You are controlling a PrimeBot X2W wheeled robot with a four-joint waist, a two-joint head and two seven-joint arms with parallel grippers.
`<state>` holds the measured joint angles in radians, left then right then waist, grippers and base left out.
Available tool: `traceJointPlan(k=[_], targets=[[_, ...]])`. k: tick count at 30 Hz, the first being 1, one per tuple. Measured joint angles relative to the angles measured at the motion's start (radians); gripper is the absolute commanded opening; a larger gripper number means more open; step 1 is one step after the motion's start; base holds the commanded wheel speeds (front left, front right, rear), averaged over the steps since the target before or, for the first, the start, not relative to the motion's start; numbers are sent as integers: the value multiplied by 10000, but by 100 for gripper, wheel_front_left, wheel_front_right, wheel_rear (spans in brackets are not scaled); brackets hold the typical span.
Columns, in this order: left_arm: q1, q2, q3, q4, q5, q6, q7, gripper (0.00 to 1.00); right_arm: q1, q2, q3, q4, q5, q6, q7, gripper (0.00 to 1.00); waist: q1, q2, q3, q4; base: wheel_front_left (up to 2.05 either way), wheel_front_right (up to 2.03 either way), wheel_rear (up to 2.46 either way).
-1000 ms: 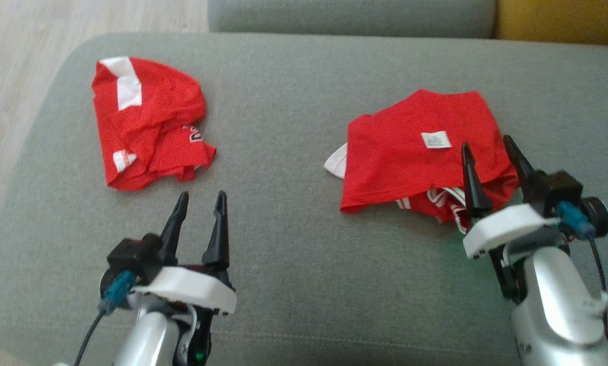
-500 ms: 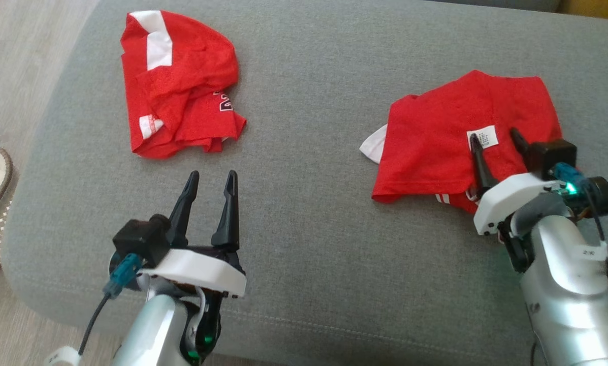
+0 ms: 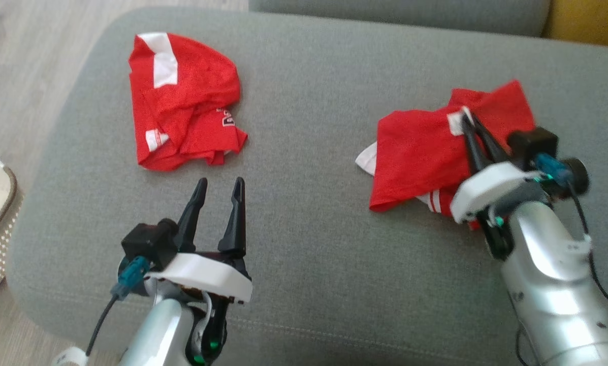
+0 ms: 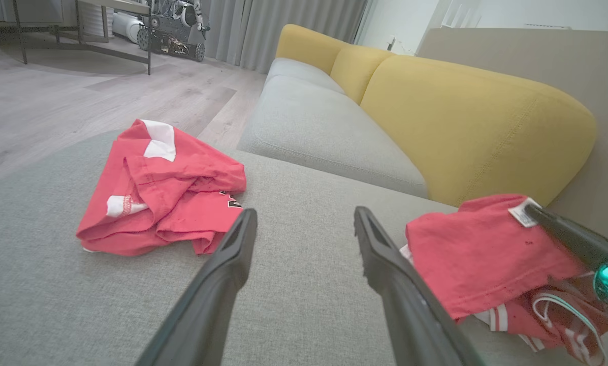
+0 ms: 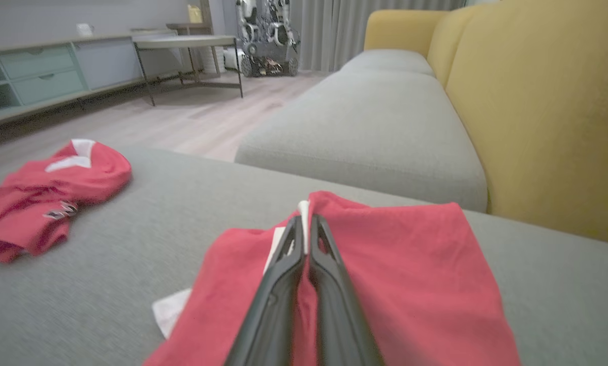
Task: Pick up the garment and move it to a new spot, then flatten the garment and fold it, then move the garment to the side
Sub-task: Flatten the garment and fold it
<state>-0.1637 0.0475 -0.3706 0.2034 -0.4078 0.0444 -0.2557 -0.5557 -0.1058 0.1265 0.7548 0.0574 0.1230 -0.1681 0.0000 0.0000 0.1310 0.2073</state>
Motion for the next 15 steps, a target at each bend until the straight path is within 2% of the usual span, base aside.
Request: traceJointPlan(k=[4, 5, 8, 12, 15], targets=[[130, 0, -84, 82, -107, 10, 0, 100, -420, 123, 949, -550, 566, 0, 12, 0, 0, 0, -396, 20, 0, 0, 0], [274, 0, -140, 136, -178, 12, 0, 100, -746, 184, 1553, -888, 1009, 0, 86, 0, 0, 0, -596, 43, 0, 0, 0], [499, 0, -178, 173, -196, 98, 0, 100, -1252, 303, 2224, -1567, 1971, 0, 199, 0, 0, 0, -897, 80, 0, 0, 0], [632, 2, -130, 159, -280, 188, 0, 100, -2155, 337, 2410, -2587, 3331, 0, 276, 0, 0, 0, -1111, 33, 0, 0, 0], [632, 2, -29, 81, -295, 245, 0, 100, -2871, 347, 1983, -3106, 3820, 0, 276, 0, 0, 0, -1071, -125, 0, 0, 0]])
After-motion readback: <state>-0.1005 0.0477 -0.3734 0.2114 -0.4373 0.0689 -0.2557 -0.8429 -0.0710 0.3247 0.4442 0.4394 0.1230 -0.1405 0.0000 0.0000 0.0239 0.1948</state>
